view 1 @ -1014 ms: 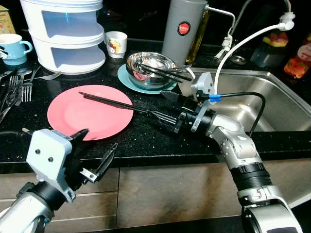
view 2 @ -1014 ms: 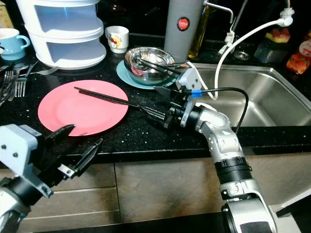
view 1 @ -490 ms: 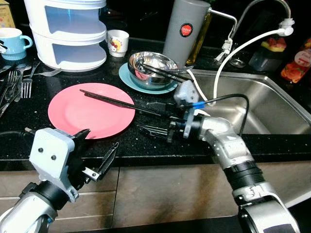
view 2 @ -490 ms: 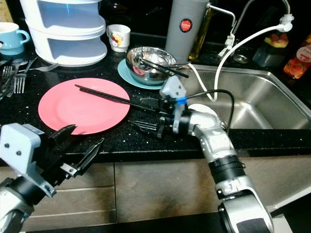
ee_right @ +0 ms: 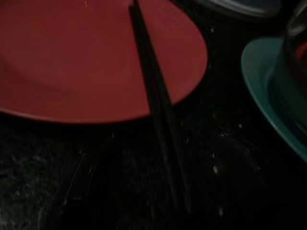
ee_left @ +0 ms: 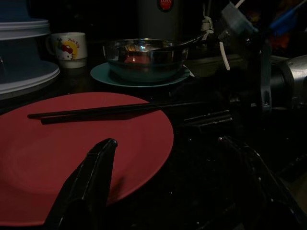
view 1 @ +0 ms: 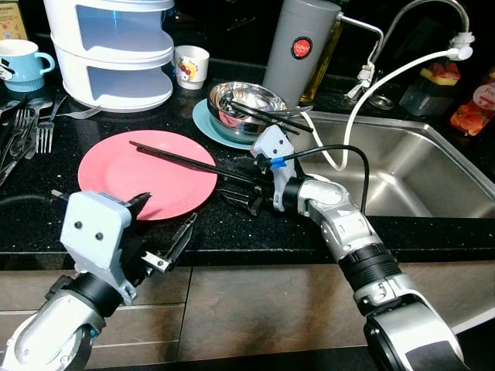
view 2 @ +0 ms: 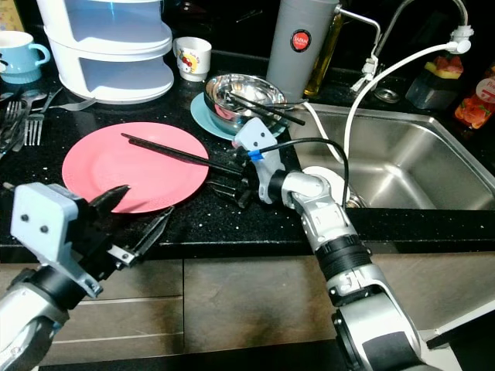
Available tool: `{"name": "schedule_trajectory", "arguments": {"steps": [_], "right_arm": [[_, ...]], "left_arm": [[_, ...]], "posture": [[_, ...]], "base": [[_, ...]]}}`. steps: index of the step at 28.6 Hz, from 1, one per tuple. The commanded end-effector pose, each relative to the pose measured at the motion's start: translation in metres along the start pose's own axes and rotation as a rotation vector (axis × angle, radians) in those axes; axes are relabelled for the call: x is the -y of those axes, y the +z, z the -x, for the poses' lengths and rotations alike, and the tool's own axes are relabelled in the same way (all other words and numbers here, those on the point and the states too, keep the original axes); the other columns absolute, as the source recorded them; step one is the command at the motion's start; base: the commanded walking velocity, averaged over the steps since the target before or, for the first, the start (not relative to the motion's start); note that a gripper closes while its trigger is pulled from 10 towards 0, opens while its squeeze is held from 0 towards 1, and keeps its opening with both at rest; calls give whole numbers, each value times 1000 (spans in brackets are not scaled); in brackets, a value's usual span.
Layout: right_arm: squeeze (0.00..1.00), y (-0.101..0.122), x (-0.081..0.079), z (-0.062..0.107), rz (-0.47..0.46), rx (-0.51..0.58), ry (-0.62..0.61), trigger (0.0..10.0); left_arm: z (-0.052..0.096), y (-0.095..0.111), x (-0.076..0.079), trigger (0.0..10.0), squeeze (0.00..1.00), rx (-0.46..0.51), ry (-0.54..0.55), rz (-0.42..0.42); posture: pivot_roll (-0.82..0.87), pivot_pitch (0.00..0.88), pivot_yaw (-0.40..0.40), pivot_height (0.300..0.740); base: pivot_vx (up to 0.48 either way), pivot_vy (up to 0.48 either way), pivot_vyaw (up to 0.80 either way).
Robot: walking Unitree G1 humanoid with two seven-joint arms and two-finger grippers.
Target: Kitchen organization
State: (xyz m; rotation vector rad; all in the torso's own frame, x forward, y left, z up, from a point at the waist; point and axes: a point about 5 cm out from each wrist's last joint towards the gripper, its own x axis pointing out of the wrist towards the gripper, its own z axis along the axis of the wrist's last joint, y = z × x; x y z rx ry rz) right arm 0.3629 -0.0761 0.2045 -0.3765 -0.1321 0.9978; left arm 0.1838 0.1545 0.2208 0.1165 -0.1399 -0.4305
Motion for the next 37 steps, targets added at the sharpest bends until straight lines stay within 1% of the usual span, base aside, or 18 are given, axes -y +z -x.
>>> {"name": "schedule_trajectory", "arguments": {"steps": [1,11,24,31,34,36,37], "right_arm": [[0,-8,4,5,9,-47,-15,0],[0,-6,9,6,12,-31,-59,0],[0,-4,10,4,-7,-5,-81,0],[0,3,13,8,-54,71,-81,0],[0,4,14,9,-59,78,-83,0],[0,9,15,11,-72,128,-68,0],[0,9,15,11,-72,128,-68,0]], "left_arm": [[-1,-3,1,10000,0,-18,-7,11],[-3,-2,1,10000,0,-11,-3,12],[-5,-3,1,10000,0,-15,-9,11],[-7,-3,1,10000,0,-15,-14,7],[-7,-3,1,10000,0,-15,-15,7],[-8,-1,0,10000,0,0,-4,8],[-8,-1,0,10000,0,0,-4,8]], "posture": [[286,0,-166,740],[278,0,-163,740],[274,0,-156,740],[269,0,-153,740],[269,0,-153,740],[268,0,-151,740],[268,0,-151,740]], "base": [[0,0,0],[0,0,0],[0,0,0],[0,0,0],[0,0,0],[0,0,0],[0,0,0]]}}
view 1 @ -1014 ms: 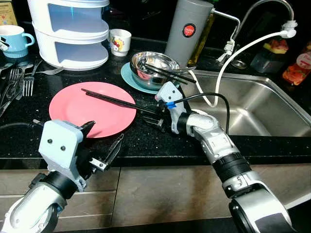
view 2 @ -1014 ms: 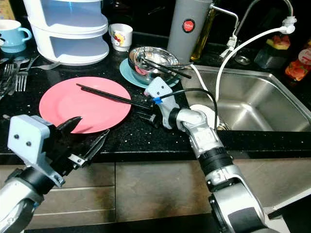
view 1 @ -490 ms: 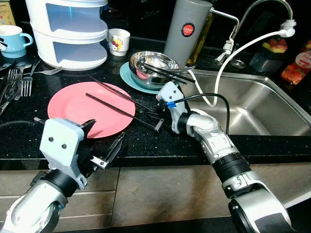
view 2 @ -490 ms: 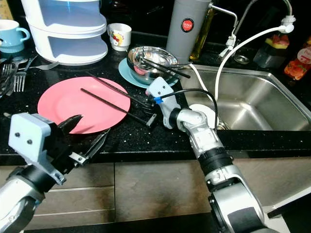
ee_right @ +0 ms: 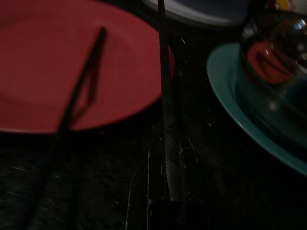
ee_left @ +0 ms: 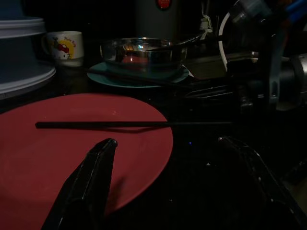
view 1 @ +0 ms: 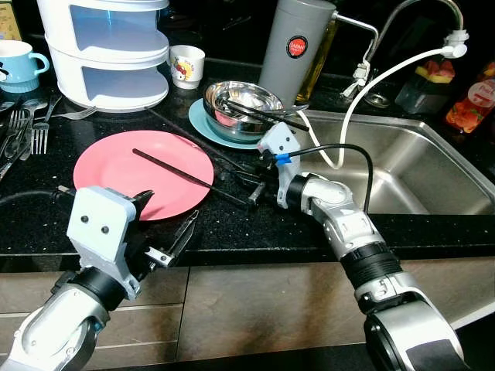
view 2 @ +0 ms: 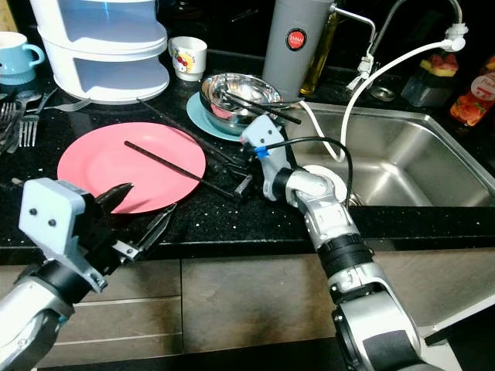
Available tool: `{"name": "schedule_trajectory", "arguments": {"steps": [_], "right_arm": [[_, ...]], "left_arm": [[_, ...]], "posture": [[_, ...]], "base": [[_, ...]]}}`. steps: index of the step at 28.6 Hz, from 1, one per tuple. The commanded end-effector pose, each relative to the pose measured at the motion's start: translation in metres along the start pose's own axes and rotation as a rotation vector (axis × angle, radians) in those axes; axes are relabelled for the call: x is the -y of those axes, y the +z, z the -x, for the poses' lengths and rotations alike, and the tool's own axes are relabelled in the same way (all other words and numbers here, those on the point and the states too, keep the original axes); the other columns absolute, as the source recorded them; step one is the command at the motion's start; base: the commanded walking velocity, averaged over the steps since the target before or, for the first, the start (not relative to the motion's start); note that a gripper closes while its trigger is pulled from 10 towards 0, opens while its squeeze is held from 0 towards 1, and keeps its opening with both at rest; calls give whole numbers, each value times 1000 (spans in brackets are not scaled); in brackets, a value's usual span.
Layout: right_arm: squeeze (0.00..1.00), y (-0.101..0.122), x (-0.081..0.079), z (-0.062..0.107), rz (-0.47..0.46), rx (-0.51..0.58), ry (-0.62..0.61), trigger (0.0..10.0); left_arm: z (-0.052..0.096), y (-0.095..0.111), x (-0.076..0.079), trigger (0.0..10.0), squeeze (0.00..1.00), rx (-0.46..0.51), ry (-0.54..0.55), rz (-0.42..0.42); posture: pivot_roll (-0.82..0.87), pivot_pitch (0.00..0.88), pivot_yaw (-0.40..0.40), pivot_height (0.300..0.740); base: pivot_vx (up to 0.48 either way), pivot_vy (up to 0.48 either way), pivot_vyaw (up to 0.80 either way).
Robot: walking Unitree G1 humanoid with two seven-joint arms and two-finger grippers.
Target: Kitchen organization
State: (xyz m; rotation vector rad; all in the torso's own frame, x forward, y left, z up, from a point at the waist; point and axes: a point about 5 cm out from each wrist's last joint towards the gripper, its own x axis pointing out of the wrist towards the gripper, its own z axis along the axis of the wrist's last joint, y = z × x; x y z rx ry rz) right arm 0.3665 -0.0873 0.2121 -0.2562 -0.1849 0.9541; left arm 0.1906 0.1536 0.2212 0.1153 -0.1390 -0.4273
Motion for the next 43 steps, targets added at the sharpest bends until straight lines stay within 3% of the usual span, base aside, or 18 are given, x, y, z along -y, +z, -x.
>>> {"name": "schedule_trajectory", "arguments": {"steps": [1,6,7,8,10,14,22,26,30,34,35,36,38,42,43], "right_arm": [[0,10,3,5,-8,71,14,0],[0,16,3,16,-96,168,66,0],[0,17,4,21,-135,202,70,10000],[0,17,4,21,-135,202,70,10000],[0,20,12,31,-247,271,21,10000],[0,19,13,38,-286,290,23,10000],[0,29,28,53,-390,432,-58,10000],[0,45,51,70,-505,598,-184,10000],[0,32,67,68,-438,439,-406,10000],[0,23,71,62,-414,327,-509,10000],[0,19,71,57,-370,253,-543,10000],[0,19,71,57,-370,253,-543,10000],[0,10,70,48,-239,87,-603,10000],[0,4,70,46,-177,-15,-652,10000],[0,-3,72,47,-142,-91,-689,10000]], "left_arm": [[-2,1,0,10000,0,12,3,8],[-2,6,-6,10000,0,53,39,19],[-3,8,-7,10000,0,63,50,23],[-3,8,-7,10000,0,63,50,23],[-3,8,-10,10000,0,68,61,23],[-5,8,-10,10000,0,69,59,24],[-10,7,-8,10000,0,65,38,23],[-12,5,-7,10000,0,57,17,23],[-13,4,-7,10000,0,54,14,24],[-15,3,-6,10000,0,52,8,25],[-15,3,-5,10000,0,52,6,26],[-15,3,-5,10000,0,52,6,26],[-14,2,-4,10000,0,46,0,28],[-13,2,-4,10000,0,42,-3,27],[-12,2,-4,10000,0,39,-3,26]], "posture": [[268,0,-151,740],[267,0,-145,740],[265,0,-142,740],[265,0,-142,740],[260,0,-139,740],[252,0,-131,740],[241,0,-117,740],[233,0,-108,740],[226,0,-105,740],[222,0,-104,740],[220,0,-103,740],[220,0,-103,740],[221,0,-102,740],[229,0,-106,740],[233,0,-108,740]], "base": [[0,0,0],[0,0,0],[0,0,0],[0,0,0],[0,0,0],[0,0,-400],[0,0,-800],[0,0,-800],[0,0,-384],[0,0,0],[0,0,0],[0,0,0],[0,0,0],[0,0,0],[0,0,0]]}}
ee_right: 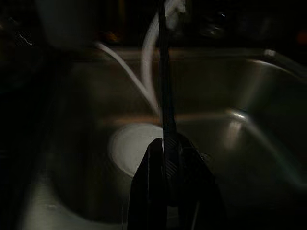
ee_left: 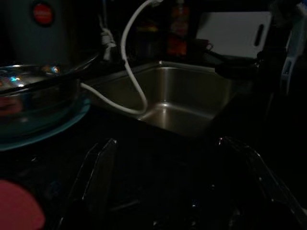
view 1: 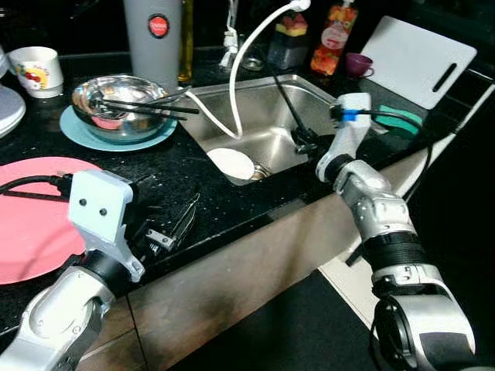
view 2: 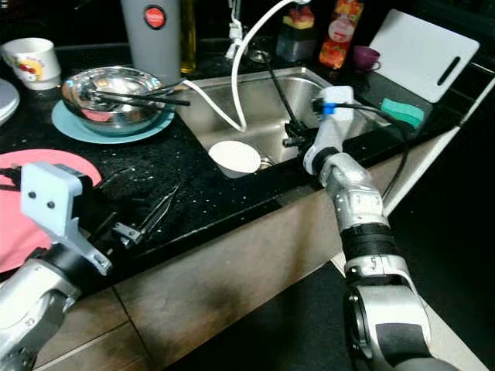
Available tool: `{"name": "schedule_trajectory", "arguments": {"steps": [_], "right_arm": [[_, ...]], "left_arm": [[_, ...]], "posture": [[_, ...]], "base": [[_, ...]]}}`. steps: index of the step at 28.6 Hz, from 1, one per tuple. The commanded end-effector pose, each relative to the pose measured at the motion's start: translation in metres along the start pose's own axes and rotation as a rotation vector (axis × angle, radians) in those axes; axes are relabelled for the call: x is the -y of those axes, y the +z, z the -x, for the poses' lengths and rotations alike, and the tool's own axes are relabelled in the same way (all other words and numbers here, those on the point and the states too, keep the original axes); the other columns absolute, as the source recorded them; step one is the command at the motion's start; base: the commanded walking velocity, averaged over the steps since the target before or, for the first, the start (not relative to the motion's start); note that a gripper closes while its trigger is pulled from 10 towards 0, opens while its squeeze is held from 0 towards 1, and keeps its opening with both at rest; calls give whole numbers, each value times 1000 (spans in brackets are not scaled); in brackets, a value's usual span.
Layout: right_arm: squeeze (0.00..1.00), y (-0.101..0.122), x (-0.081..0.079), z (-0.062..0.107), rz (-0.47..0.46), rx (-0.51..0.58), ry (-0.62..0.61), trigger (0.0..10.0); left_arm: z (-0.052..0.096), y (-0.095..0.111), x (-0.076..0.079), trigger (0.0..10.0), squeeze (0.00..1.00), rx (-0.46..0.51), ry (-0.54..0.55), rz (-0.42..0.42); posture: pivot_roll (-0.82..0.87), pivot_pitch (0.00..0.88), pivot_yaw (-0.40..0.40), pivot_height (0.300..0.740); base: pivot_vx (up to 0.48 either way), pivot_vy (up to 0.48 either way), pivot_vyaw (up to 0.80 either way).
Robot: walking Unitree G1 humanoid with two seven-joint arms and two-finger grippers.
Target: Kitchen organization
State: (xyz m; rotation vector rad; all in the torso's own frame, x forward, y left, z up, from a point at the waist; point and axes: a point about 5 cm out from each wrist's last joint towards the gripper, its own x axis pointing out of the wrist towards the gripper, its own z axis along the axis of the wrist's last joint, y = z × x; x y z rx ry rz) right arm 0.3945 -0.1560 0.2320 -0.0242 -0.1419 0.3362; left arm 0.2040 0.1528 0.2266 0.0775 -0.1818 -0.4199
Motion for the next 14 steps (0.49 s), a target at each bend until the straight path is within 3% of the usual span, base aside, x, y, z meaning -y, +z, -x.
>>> {"name": "schedule_trajectory", "arguments": {"steps": [1,5,6,7,8,11,12,13,14], "right_arm": [[0,-9,13,2,102,-95,-111,10000],[0,-17,21,4,176,-167,-166,10000],[220,-18,23,5,177,-172,-178,10000],[220,-18,23,5,177,-172,-178,10000],[1000,-18,25,6,162,-170,-181,10000],[1000,-13,26,5,97,-123,-185,10000],[1000,-5,23,3,-5,-39,-167,10000],[1000,-5,23,3,-5,-39,-167,10000],[600,8,18,2,-133,86,-129,10000]], "left_arm": [[2,-1,2,10000,0,-12,-15,-1],[3,-2,4,10000,0,-17,-27,4],[3,-2,5,10000,0,-22,-31,4],[3,-2,5,10000,0,-22,-31,4],[3,-3,5,10000,0,-27,-36,6],[3,-4,6,10000,0,-33,-42,5],[4,-5,6,10000,0,-37,-47,5],[4,-5,6,10000,0,-37,-47,5],[3,-5,6,10000,0,-38,-50,6]], "posture": [[235,0,-109,740],[236,0,-110,740],[233,0,-107,740],[233,0,-107,740],[226,0,-103,740],[223,0,-100,740],[220,0,-97,740],[220,0,-97,740],[219,0,-95,740]], "base": [[0,0,0],[0,0,0],[0,0,0],[0,0,0],[0,0,0],[0,0,0],[0,0,0],[0,0,0],[0,0,0]]}}
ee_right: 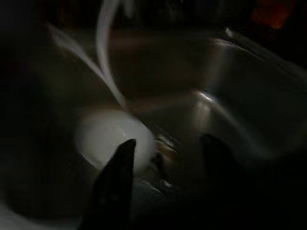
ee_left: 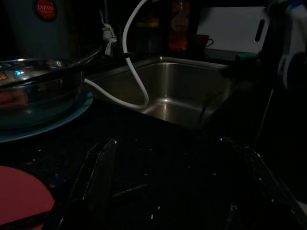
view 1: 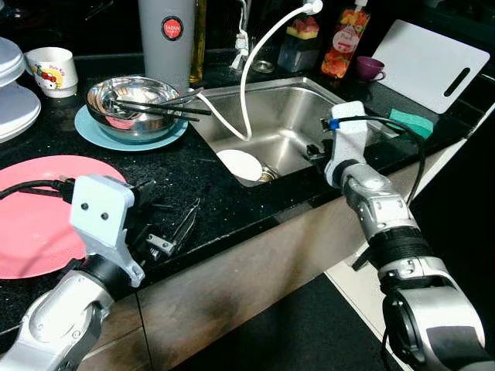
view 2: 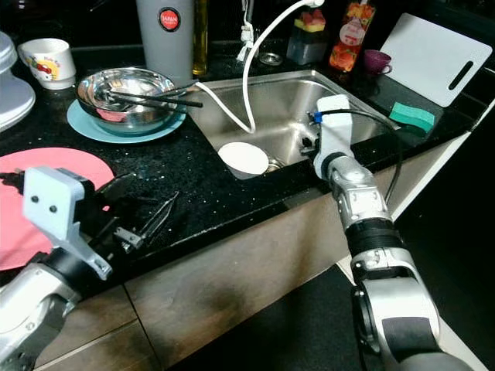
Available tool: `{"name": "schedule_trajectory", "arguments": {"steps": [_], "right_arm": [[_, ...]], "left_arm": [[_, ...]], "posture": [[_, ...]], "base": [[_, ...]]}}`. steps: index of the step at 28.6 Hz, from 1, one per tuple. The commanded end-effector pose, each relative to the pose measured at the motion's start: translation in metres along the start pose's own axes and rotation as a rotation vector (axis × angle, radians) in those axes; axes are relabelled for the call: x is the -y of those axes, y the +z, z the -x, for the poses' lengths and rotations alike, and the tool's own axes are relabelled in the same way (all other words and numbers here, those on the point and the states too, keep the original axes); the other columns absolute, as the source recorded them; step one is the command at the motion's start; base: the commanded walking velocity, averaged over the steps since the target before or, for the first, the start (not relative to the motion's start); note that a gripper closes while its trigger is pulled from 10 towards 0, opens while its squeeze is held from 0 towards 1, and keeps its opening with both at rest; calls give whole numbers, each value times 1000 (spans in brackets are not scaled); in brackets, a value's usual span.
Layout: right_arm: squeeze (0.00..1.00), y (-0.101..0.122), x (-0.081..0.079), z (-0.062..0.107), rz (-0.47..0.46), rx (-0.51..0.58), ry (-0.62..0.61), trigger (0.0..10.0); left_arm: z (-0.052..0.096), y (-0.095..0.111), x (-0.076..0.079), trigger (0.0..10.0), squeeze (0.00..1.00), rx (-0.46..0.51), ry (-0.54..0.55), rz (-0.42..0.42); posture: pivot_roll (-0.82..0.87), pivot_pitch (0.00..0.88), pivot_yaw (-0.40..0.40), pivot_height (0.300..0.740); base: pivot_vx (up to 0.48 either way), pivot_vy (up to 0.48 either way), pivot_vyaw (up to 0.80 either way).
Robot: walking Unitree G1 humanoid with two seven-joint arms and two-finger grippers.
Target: Kitchen organization
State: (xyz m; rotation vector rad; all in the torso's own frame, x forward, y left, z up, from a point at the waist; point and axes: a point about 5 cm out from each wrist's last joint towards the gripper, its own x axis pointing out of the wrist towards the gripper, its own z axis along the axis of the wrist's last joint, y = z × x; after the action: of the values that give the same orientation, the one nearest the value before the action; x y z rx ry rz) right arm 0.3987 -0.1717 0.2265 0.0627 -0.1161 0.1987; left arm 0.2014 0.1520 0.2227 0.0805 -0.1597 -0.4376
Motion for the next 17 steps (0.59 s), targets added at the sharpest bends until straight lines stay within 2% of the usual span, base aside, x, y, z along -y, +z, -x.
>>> {"name": "schedule_trajectory", "arguments": {"steps": [1,2,3,5,7,8,10,11,12,13,14,15,17], "right_arm": [[0,25,-6,1,-184,183,76,10000],[0,32,-12,3,-250,238,139,10000],[0,32,-12,3,-250,238,139,10000],[0,41,-27,7,-303,294,268,10000],[0,44,-33,9,-312,304,315,10000],[0,48,-45,14,-299,335,423,10000],[0,48,-45,14,-299,335,423,10000],[0,52,-54,18,-288,357,504,10000],[0,52,-54,18,-288,357,504,10000],[0,54,-77,29,-267,387,692,10000],[0,53,-82,31,-266,390,737,10000],[0,48,-93,38,-230,364,851,10000],[0,39,-105,45,-172,317,958,10000]], "left_arm": [[0,-1,4,10000,0,-15,-35,3],[-1,-1,4,10000,0,-14,-36,2],[-1,-1,4,10000,0,-14,-36,2],[-2,-1,4,10000,0,-11,-39,2],[-2,0,4,10000,0,-10,-39,3],[-2,0,5,10000,0,-9,-39,3],[-2,0,5,10000,0,-9,-39,3],[-2,0,5,10000,0,-8,-40,2],[-2,0,5,10000,0,-8,-40,2],[-3,0,6,10000,0,-4,-38,3],[-3,0,6,10000,0,-3,-37,4],[-2,0,5,10000,0,3,-19,11],[0,0,2,10000,0,12,33,18]], "posture": [[216,0,-93,740],[218,0,-93,740],[218,0,-93,740],[216,0,-93,740],[217,0,-94,740],[219,0,-96,740],[219,0,-96,740],[221,0,-97,740],[221,0,-97,740],[228,0,-103,740],[229,0,-104,740],[233,0,-103,740],[238,0,-106,740]], "base": [[0,0,0],[0,0,0],[0,0,0],[0,0,0],[0,0,0],[0,0,675],[0,0,675],[0,0,669],[0,0,669],[0,0,675],[0,0,675],[0,0,669],[0,0,669]]}}
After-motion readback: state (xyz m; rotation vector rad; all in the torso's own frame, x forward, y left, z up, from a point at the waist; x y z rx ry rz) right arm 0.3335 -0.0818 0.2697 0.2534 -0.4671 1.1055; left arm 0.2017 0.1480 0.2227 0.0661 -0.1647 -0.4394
